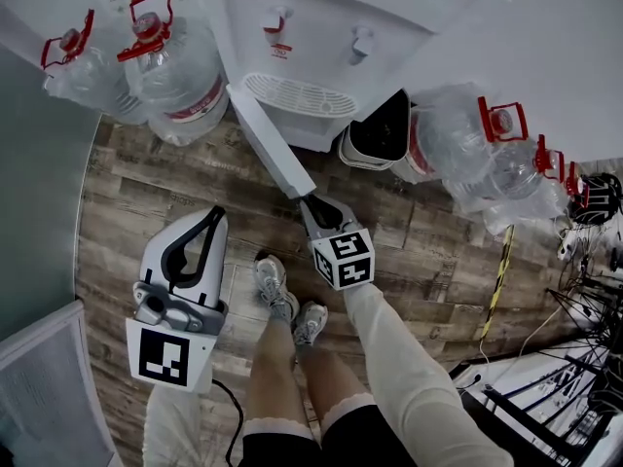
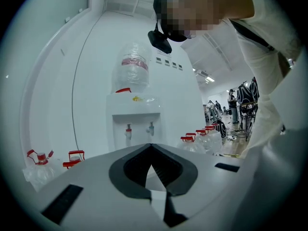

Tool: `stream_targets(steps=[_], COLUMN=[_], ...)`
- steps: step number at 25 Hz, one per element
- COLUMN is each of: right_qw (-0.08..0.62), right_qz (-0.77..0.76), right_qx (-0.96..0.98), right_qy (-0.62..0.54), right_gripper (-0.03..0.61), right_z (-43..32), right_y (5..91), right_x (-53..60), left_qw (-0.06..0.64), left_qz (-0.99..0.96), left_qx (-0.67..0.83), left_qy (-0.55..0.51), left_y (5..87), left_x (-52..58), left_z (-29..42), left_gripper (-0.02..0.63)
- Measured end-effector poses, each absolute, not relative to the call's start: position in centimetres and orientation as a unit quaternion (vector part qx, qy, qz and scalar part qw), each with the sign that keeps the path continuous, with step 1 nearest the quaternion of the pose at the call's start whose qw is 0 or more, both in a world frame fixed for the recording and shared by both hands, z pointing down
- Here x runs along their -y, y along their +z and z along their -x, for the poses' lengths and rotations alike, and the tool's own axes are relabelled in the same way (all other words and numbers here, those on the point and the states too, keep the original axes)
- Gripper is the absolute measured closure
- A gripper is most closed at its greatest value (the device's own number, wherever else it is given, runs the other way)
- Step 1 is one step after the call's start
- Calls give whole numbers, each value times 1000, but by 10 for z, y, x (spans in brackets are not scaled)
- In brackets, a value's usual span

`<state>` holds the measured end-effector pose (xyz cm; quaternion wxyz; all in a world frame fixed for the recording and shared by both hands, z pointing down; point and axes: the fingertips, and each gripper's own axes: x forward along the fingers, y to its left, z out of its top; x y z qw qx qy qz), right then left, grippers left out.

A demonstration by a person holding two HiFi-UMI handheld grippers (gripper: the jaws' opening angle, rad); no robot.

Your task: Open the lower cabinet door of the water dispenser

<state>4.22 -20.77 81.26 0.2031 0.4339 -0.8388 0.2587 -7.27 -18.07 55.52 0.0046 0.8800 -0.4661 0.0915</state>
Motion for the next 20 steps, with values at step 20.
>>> stream_targets(steps=[20], right_qw=[92], right_qz=[-446], right_qx=[877], right_qy=[155], right_gripper=[571], right_z=[-89], right_y=[548], right_x=[166], left_qw=[1], left_qz=[-873], left_qx=[478], left_qy=[99], left_y=[420], left_x=[142], left_z=[39], left_gripper=[614])
